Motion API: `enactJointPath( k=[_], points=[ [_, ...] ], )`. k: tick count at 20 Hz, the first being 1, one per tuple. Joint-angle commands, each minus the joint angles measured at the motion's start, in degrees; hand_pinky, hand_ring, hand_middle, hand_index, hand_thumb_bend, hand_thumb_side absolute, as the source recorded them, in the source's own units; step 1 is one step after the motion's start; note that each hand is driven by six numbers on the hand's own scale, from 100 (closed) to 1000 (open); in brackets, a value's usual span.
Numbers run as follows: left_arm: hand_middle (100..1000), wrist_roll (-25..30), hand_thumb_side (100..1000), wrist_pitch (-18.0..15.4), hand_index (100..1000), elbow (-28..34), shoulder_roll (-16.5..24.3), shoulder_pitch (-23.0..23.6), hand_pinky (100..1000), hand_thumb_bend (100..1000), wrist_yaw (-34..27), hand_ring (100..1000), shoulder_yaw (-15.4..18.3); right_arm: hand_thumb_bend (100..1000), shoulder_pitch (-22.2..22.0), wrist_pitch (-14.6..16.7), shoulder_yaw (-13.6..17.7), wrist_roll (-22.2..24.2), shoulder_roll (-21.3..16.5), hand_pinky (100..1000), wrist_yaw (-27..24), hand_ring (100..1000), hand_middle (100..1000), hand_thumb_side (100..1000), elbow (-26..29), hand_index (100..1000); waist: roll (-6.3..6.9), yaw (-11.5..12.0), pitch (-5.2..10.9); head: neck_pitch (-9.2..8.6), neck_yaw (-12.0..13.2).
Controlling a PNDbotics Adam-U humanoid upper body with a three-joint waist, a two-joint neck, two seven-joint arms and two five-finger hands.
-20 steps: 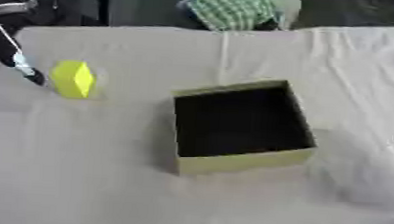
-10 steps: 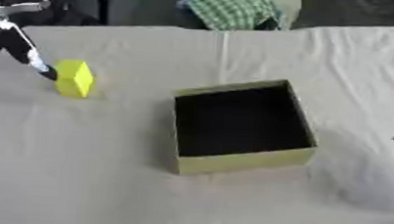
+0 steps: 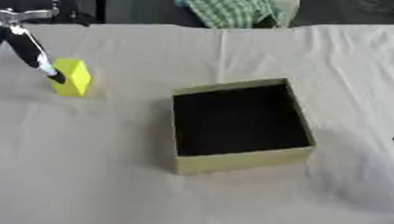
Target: Pick up objects on the table and place them in the box.
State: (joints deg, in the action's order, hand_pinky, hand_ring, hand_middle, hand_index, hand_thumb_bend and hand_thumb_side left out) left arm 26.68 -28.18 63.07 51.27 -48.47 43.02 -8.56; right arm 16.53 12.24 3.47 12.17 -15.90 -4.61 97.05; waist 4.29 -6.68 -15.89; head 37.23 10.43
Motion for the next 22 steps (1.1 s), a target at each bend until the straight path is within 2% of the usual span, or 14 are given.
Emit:
enactJointPath(
  k=[1, 15, 22],
  points=[
    [764, 0.4, 308, 0.0, 864, 0.4, 1.3, -1.2, 791, 843, 0.5, 775, 0.2, 100, 0.3, 0.1, 0.1, 0.1, -0.6, 580, 0.3, 881, 732, 763, 0.5, 867, -0.03, 0.0, 0.94, 0.16, 0.1],
    [754, -0.8, 298, 1.0, 856, -1.0, 0.0, -1.8, 781, 773, 2.9, 759, 0.2, 100, 0.2, 0.0, 0.2, 0.2, -0.3, 580, 0.4, 881, 732, 770, 0.4, 867, -0.04, -0.4, 0.63, 0.16, 0.3],
    [751, -1.1, 293, 1.2, 854, -2.8, -0.7, -2.1, 780, 768, 4.0, 755, 0.4, 100, 0.2, 0.0, 0.2, 0.3, -0.1, 580, 0.4, 882, 733, 772, 0.4, 868, -0.08, -0.7, 0.38, 0.23, 0.4]
  ],
)
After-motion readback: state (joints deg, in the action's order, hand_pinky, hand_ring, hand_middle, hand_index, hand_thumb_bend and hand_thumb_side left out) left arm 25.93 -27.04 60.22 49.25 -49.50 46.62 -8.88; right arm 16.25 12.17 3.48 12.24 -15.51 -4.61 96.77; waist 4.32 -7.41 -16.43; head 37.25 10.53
